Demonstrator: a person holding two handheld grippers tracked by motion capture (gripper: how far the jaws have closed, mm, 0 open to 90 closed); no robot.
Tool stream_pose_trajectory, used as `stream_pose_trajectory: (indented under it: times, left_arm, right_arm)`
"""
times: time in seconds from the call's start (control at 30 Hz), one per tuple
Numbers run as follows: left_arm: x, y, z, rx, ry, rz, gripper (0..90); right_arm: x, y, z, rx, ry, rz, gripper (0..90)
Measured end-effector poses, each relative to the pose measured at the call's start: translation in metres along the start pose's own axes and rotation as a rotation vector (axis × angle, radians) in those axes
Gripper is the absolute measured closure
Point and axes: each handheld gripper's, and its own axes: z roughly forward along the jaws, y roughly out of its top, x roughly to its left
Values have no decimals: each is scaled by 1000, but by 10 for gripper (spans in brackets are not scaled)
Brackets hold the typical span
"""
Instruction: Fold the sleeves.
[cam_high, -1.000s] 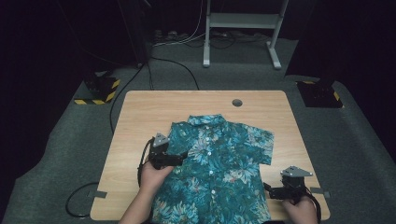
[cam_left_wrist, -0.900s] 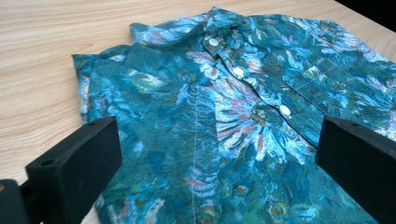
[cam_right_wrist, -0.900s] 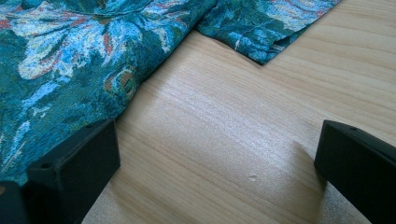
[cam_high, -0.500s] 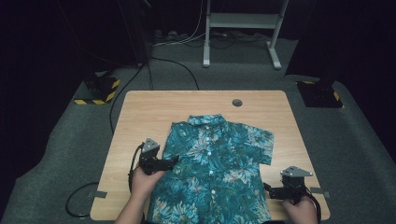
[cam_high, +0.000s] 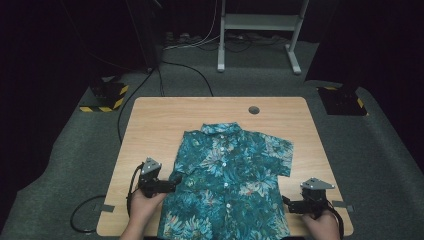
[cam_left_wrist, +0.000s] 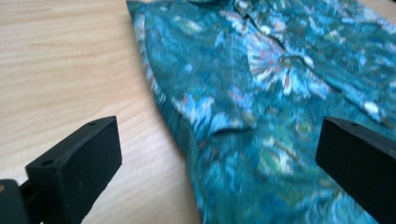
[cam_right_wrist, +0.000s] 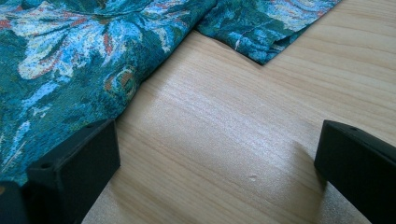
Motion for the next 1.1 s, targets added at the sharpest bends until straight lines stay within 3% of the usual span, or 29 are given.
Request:
stream_pose_trajectory:
  times: [0.37,0.6,0.73,0.87,1.1]
  left_arm:
    - [6,-31,-23,59,27,-16,10]
    - [1,-49,-31,93,70,21,9]
    - [0,-51,-30,99,79,34,13]
    - [-3,-51,-26,136,97,56,13]
    - [-4,-51,-25,151,118,60,13]
  right_arm:
    - [0,0,0,0,0,0,0]
    - [0,0,0,0,0,0,0]
    - [0,0,0,0,0,0,0]
    - [0,0,0,0,0,0,0]
    - [0,0,0,0,1,0,0]
